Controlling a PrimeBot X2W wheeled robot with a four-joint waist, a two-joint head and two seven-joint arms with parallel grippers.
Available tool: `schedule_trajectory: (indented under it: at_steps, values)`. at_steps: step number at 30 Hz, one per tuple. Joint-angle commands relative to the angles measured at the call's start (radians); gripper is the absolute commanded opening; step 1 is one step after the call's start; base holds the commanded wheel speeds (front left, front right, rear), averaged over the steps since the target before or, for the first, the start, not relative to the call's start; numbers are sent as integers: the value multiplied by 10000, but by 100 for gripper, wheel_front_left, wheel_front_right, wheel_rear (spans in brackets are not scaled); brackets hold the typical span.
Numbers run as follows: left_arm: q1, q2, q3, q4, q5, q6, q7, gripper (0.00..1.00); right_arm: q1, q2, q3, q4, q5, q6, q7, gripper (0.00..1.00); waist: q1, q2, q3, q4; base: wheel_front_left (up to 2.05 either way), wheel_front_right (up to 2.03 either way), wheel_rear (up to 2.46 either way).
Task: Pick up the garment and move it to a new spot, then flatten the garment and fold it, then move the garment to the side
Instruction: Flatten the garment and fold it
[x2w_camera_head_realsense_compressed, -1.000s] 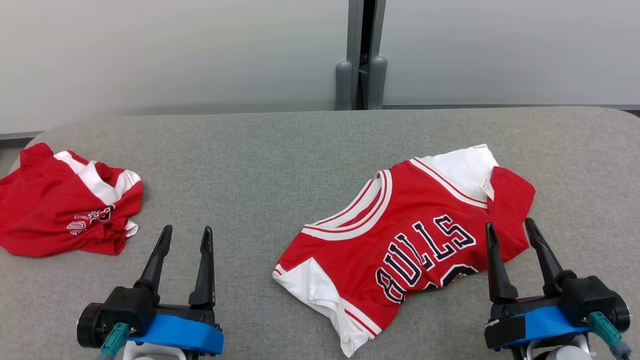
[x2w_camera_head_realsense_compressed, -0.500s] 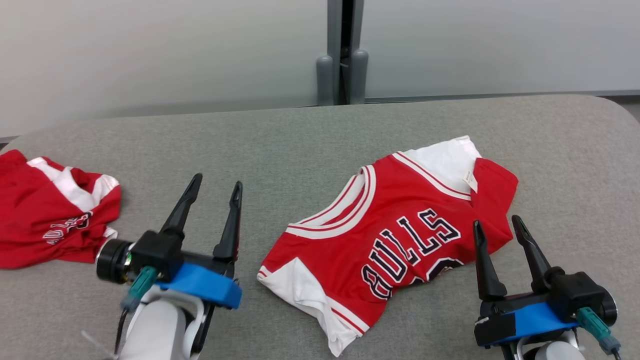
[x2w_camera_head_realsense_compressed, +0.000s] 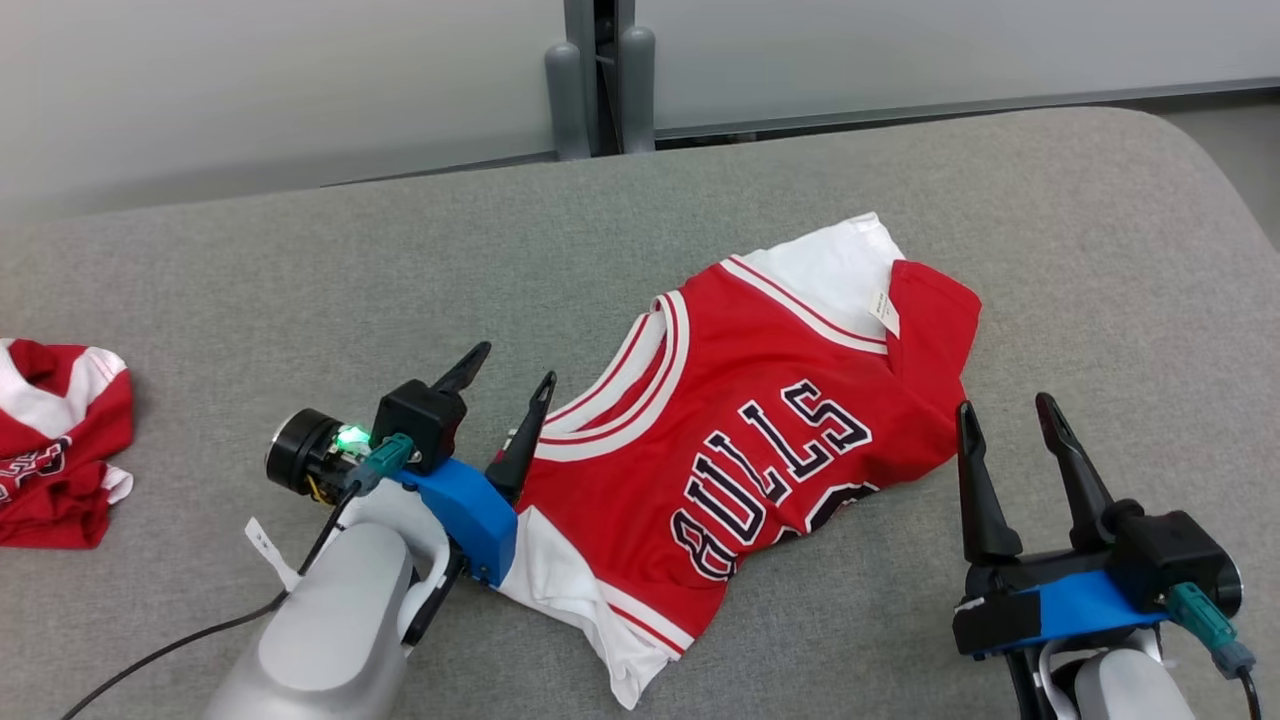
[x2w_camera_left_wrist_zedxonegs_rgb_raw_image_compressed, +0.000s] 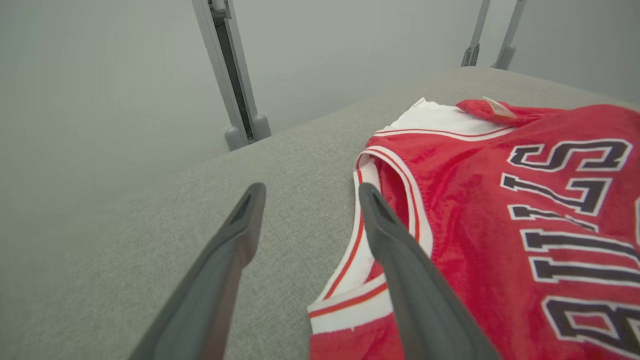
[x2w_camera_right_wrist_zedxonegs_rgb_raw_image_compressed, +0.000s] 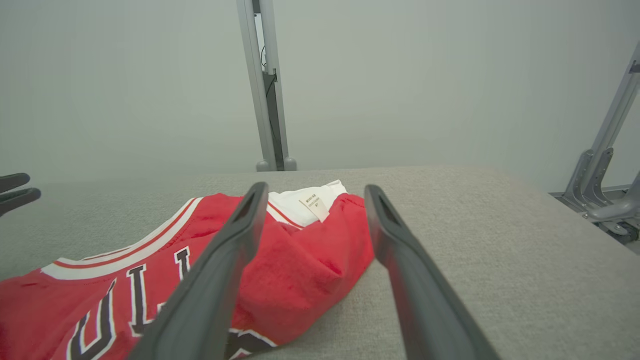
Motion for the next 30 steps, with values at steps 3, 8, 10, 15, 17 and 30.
schedule_trajectory:
  at_steps: [3,8,10,15,17,30]
  values:
    - [-486,283,-772,727,-508,-34,238,100,-217,12,-34,-44,42,-3,-4,100,-1,-1,267,-182,0,0,0]
    - [-771,531,-1942,1525,-1356,-26,765,100,-304,12,-132,-72,25,-3,-4,100,-1,-1,435,-235,0,0,0]
    - [-824,630,-2410,1740,-1720,-25,1088,100,-322,12,-175,-91,10,-3,-4,100,-1,-1,474,-222,0,0,0]
    - [-912,882,-3463,1901,-2617,-26,1690,100,-329,12,-256,-86,-43,-3,-4,100,-1,-1,509,-165,0,0,0]
    - [-904,974,-3807,1947,-2906,-26,1817,100,-358,13,-233,-71,-63,-3,-4,100,-1,-1,511,-157,0,0,0]
    - [-1390,842,-4914,1809,-4093,-16,652,0,-108,13,-390,-153,-90,-3,-4,100,-1,-1,145,335,0,0,0]
